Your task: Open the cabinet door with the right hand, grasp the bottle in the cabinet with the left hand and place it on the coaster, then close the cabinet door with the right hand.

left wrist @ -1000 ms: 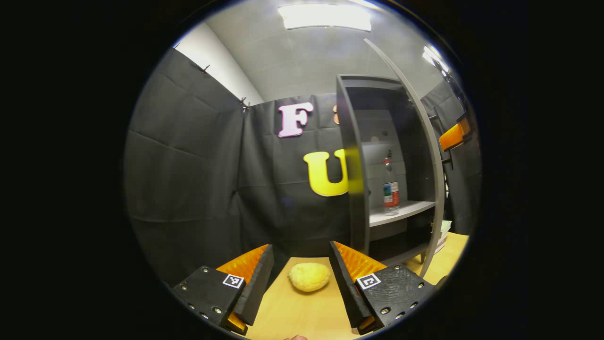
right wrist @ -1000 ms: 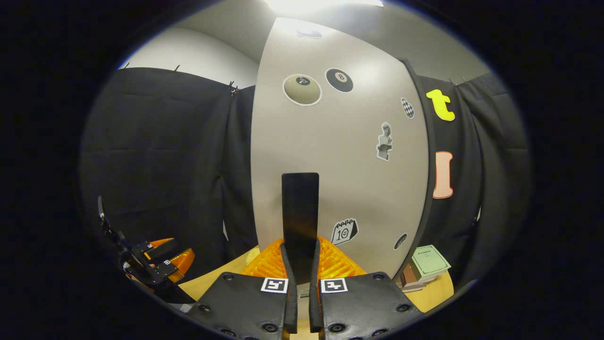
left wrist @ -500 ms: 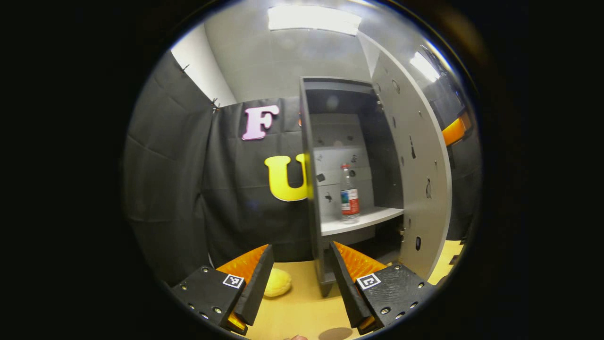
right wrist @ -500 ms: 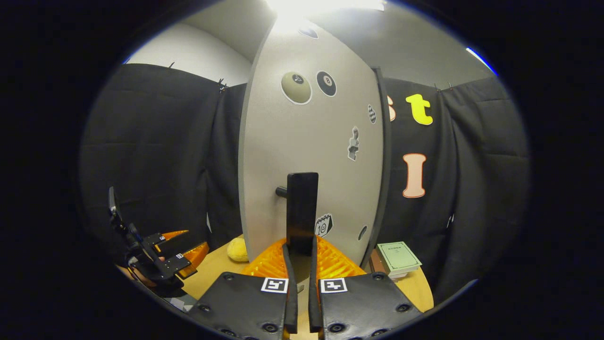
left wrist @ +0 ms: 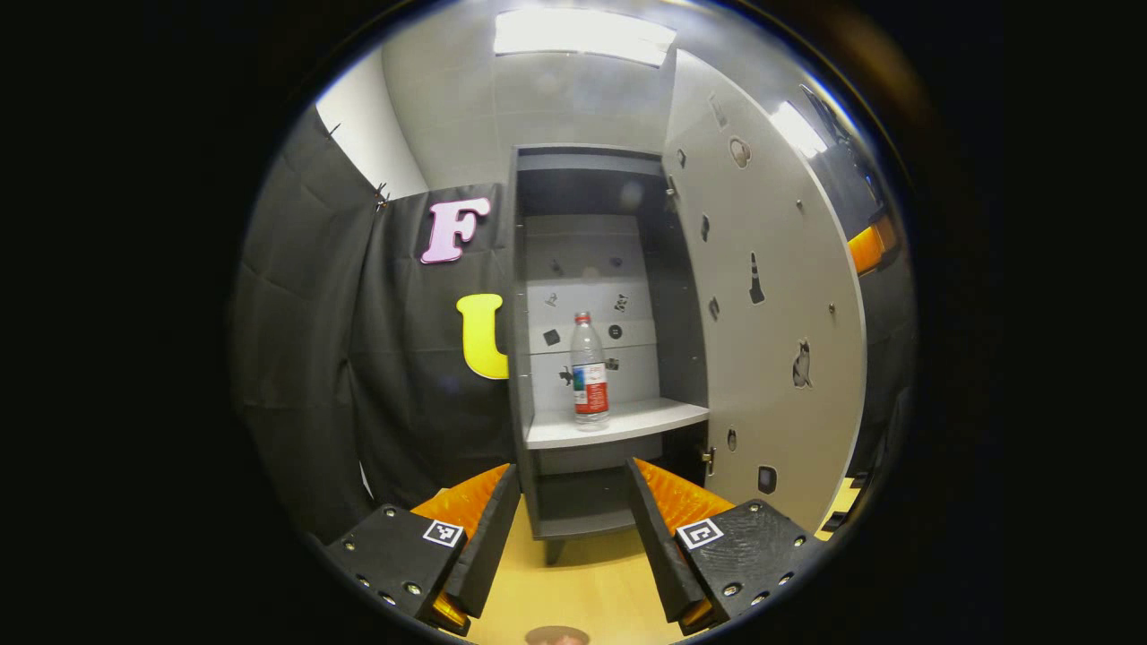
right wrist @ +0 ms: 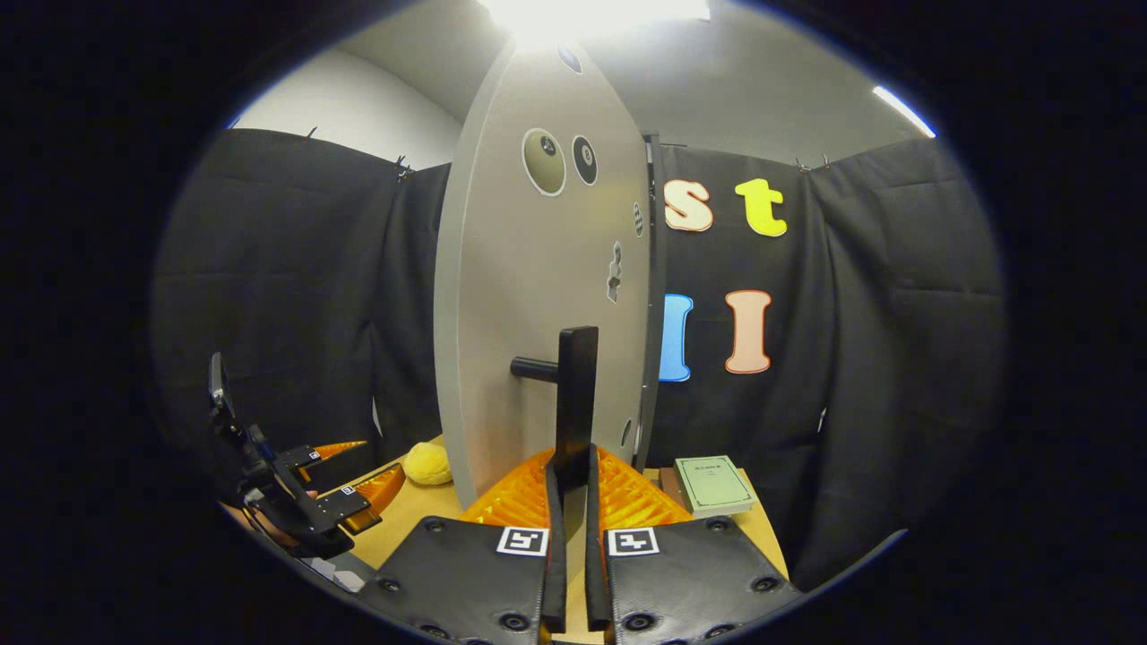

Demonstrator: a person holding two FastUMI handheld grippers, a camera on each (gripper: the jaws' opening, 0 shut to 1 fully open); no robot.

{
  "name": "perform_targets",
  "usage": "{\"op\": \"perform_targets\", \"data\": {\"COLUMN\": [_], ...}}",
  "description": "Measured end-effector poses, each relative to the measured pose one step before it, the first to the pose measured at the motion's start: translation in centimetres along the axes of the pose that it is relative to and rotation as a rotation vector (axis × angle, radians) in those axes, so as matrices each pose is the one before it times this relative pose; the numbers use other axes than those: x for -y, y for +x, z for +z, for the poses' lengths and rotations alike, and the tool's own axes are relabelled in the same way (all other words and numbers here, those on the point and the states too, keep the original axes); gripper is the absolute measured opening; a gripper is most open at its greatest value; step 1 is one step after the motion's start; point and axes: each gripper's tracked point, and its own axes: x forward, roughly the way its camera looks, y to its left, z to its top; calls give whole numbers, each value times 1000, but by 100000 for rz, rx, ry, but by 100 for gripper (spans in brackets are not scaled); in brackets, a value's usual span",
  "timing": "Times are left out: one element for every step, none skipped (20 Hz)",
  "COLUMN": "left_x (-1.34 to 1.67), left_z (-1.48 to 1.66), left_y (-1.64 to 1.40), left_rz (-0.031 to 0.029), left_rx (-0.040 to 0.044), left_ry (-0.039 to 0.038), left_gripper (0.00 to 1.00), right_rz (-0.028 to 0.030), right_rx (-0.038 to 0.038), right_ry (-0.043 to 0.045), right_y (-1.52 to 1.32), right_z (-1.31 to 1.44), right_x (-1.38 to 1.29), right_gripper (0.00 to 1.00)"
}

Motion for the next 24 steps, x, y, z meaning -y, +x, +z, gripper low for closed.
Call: {"op": "perform_targets", "data": {"left_x": [1005, 973, 972, 924, 1051, 1021, 892, 853, 1010, 1021, 756, 667, 468, 244, 147, 93, 38, 6, -97, 48, -135, -285, -235, -1], "left_z": [185, 251, 130, 136, 87, 66, 103, 150, 80, 241, 90, 250, 231, 272, 145, 145, 165, 197, 401, 681, 515, 622, 419, 389], "left_y": [25, -22, 83, 106, 115, 24, 42, 106, 154, 170, 73, -29, 103, 56, 244, 223, 248, 452, 345, 268, 294, 573, 599, 612], "left_rz": [60, 137, 184, 129, -386, -257, -98, -98, 16, -107, 44, 309, 724, 733, 799, 929, 446, 319, -328, -722, -406, 575, 462, -228], "left_rx": [217, -15, -119, -134, -196, -28, -50, 88, 208, 320, 178, 216, 507, 369, 27, 12, -223, -217, 592, 1085, 1232, 1328, 763, 545], "left_ry": [-24, -202, -270, -287, -185, -113, 38, 244, 476, 611, 699, 885, 743, 329, 324, 431, 507, 356, -151, -197, 329, 954, 899, 219], "left_gripper": [68, 68, 68, 68, 68, 68, 66, 68, 68, 68, 66, 68, 68, 68, 68, 68, 68, 68, 68, 68, 68, 68, 68, 68], "right_rz": [521, 346, -286, -976, -1898, -1703, 820, 4997, 4654, 2904, 578, 598, 2146, 3669, 3657, 3076, -1746, -4034, -4136, -3168, -4273, -3919, -5121, -4684], "right_rx": [-12, 364, 437, 661, 651, 781, 292, -383, 489, 401, 80, -400, 368, -213, -570, -64, 559, 1053, 1002, 493, 174, 480, 620, 603], "right_ry": [1209, 1148, 706, -9, -329, -333, 945, 3034, 2919, 436, -1476, -2746, -1229, 1501, 2384, 2452, 1699, 36, 443, 1653, 1268, 398, -278, -1209], "right_y": [-108, -118, -16, -50, 102, -46, 116, -139, 174, 64, -213, -467, -292, -264, 6, -230, -829, -645, -427, -386, -286, -101, 44, 140], "right_z": [-90, 27, -19, 86, -79, 36, -2, -116, 84, 209, 184, -77, -284, -198, -131, -44, 32, 277, -33, -132, -201, -197, -108, 9], "right_x": [23, 48, 183, 380, 515, 584, 141, -868, -1150, -798, 257, 572, 103, -338, -222, -196, 736, 1358, 1484, 1274, 1393, 1270, 1242, 1192], "right_gripper": [10, 7, 10, 10, 10, 6, 10, 8, 10, 11, 13, 15, 16, 14, 16, 18, 17, 17, 14, 14, 15, 17, 19, 29]}}
